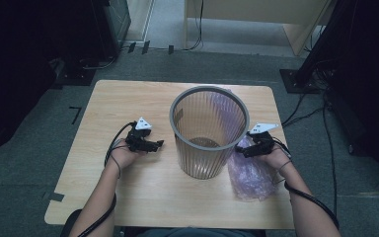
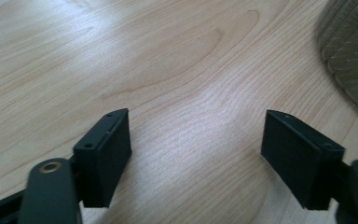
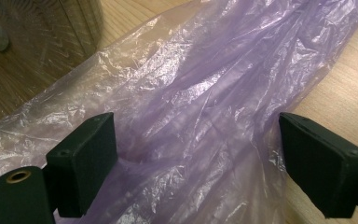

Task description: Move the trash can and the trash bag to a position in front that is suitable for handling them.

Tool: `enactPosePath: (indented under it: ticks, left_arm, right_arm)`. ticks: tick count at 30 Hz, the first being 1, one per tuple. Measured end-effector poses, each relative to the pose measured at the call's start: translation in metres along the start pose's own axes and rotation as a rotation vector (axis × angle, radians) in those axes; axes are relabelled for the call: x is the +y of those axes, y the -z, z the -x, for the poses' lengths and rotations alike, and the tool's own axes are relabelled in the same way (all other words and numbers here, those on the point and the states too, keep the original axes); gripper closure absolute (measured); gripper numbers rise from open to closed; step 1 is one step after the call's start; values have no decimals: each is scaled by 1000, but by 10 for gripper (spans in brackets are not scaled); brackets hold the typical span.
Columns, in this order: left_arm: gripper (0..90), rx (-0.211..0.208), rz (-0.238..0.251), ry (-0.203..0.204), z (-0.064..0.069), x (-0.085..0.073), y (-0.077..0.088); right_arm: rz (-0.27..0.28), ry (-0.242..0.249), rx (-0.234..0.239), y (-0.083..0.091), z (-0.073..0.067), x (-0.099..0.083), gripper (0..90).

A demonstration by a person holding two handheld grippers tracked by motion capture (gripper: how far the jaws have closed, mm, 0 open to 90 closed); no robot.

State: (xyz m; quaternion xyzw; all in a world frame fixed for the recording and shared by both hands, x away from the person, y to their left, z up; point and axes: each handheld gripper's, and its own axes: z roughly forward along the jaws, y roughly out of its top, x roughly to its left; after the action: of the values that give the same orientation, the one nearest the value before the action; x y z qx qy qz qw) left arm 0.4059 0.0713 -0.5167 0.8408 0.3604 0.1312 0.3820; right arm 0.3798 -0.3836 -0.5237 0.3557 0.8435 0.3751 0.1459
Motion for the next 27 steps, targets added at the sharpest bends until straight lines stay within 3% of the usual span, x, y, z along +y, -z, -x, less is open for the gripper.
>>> enactPosePath:
  ticks: [1, 4, 8, 11, 15, 18, 20, 22, 23, 24, 25, 26, 27]
  left_arm:
    - [187, 6, 5, -5, 1, -1, -1]
    - [182, 23, 9, 28, 4, -1, -1]
    - [178, 57, -5, -10, 9, -1, -3]
    - [161, 62, -8, -7, 8, 1, -4]
    - [108, 121, -10, 44, 5, 1, -5]
    - [107, 226, -2, 106, 3, 4, -7]
    - [107, 259, 3, 76, 5, 7, -10]
    - [108, 259, 10, 13, 6, 9, -12]
    - [109, 259, 10, 13, 6, 9, -12]
    - [109, 200, 2, 23, 5, 10, -14]
    - [109, 200, 2, 23, 5, 10, -14]
    - [107, 158, -13, 81, 2, 12, -16]
    - [109, 158, -13, 81, 2, 12, -16]
  right_arm:
    - [0, 0, 0, 0, 0, 0, 133]
    - [1, -2, -4, 0, 0, 0, 133]
    - [-1, -11, -10, 1, -1, 0, 133]
    - [-1, -12, -11, 1, -1, 0, 133]
    - [0, -14, -13, 1, -1, -1, 133]
    - [0, -17, -15, 1, -2, -1, 134]
    - [0, -18, -14, 1, -1, -1, 133]
    - [0, -16, -15, 1, -2, -1, 133]
    - [0, -16, -15, 1, -2, -1, 133]
    - [-1, -17, -15, 1, -2, -1, 134]
    - [0, -18, -16, 1, -2, -1, 134]
    - [0, -19, -16, 1, -2, -1, 135]
    - [0, -19, -16, 1, -2, -1, 135]
